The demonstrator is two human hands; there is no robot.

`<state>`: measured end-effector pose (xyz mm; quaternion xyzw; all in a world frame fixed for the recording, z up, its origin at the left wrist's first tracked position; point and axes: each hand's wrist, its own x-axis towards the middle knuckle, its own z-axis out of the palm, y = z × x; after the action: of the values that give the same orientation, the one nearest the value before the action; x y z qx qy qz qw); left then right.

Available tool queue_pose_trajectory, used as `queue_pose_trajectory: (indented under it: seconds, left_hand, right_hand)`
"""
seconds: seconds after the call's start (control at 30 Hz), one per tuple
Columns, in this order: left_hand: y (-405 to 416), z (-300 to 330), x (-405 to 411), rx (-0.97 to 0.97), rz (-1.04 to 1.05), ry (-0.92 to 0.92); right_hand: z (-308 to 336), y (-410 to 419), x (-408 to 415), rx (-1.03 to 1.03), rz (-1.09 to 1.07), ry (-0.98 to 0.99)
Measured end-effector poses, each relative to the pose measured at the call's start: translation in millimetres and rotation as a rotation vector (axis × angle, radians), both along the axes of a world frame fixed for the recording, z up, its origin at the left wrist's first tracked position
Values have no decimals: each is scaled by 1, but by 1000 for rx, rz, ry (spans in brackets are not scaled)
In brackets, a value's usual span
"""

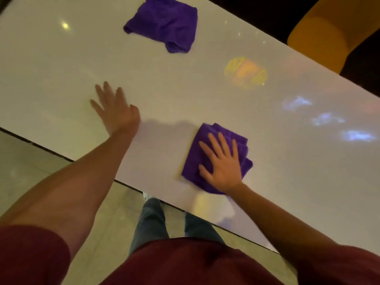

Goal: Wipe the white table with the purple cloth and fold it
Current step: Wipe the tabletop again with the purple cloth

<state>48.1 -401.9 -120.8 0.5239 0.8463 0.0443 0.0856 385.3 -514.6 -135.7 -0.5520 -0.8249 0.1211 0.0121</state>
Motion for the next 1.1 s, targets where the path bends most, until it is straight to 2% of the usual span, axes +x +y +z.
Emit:
queue_pose_trajectory:
  seconds: [0.1,0.23,0.4,0.63,0.73,0.87,0.97,1.1]
  left_hand:
    - [-2,3,86,-9,-199,-25]
    - [2,-11,168,-123,-38,-37]
    - [3,-29,171,-83,13,56]
    - [8,-29,175,-91,36,78]
    - [8,-25,177,-95,14,66]
    - [6,-23,178,-47,25,30]
    - [4,-24,176,5,44,-12]
    - [2,-23,176,40,28,-23]
  right_hand:
    - [4,47,54,6,-126,-37]
    - [4,117,80,-21,-258,-49]
    - [3,197,80,19,-418,-16]
    - [0,290,46,53,-580,-38]
    - [3,269,16,57,-489,-38]
    - [7,175,0,110,-344,28]
    - [5,88,23,77,-276,79]
    - [3,-5,94,38,-215,59]
